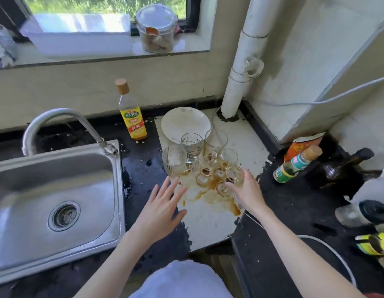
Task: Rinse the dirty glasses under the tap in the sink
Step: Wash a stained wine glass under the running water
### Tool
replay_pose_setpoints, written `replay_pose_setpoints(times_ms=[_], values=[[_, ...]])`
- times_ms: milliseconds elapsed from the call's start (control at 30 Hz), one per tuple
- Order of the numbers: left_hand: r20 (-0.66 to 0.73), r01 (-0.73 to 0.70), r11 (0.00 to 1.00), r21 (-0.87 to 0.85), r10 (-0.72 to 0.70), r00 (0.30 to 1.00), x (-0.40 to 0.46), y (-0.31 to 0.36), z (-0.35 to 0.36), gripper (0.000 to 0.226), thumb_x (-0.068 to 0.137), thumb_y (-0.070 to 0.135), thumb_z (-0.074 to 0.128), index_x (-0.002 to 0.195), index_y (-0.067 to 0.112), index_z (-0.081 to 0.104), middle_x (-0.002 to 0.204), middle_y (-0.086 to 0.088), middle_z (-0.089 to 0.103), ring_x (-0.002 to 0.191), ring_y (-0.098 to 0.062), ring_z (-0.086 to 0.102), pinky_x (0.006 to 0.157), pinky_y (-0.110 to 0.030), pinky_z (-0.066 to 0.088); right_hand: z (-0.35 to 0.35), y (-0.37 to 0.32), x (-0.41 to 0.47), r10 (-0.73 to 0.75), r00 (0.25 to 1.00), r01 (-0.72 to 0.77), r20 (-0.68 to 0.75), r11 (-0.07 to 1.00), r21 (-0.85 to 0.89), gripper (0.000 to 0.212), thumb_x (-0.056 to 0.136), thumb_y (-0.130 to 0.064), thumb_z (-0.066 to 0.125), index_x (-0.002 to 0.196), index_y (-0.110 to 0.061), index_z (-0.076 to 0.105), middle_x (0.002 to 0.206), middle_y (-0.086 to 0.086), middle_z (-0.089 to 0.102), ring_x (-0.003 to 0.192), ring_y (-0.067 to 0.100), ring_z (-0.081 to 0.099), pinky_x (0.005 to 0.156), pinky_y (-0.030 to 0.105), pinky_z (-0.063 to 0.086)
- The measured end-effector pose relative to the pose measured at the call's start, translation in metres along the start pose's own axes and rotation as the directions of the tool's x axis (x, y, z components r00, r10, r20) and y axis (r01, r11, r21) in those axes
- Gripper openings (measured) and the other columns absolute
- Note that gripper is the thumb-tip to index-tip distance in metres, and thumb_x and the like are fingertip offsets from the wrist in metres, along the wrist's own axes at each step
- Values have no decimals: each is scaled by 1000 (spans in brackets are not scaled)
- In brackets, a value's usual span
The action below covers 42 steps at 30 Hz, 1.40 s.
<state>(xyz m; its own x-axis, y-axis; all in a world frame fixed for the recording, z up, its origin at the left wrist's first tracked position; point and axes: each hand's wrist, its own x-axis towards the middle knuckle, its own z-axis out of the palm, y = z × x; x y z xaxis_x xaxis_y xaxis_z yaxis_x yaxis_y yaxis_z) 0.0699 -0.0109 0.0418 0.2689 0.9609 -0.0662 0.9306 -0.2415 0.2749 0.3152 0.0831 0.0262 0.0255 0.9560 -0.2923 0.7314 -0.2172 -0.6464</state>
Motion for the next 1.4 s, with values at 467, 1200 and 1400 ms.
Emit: replay_pose_setpoints(times_ms=[467,1200,1400], values=[[146,145,970,-194,-117,982,-68,-43,-15,68,96,42,42,148,29,0,157,7,-7,141,-10,-18,118,-33,-2,41,-72,-78,-219,959,226,180,974,-17,68,79,-42,70,136,-26,37,132,-6,45,117,13,48,99,30,40],[37,330,460,-824,-537,843,-152,-255,-29,57,74,33,75,122,26,45,92,11,65,76,-1,63,64,-21,51,285,-268,-99,-328,766,114,553,916,385,51,86,-34,62,132,-18,47,113,-8,56,105,17,61,92,33,51],[470,564,-62,-823,-632,617,-118,-293,-14,44,80,31,71,112,9,52,80,-3,60,59,-20,59,71,-35,56,294,-261,0,-325,934,308,148,943,125,57,91,-43,50,139,-15,41,135,1,47,124,16,45,106,35,36]])
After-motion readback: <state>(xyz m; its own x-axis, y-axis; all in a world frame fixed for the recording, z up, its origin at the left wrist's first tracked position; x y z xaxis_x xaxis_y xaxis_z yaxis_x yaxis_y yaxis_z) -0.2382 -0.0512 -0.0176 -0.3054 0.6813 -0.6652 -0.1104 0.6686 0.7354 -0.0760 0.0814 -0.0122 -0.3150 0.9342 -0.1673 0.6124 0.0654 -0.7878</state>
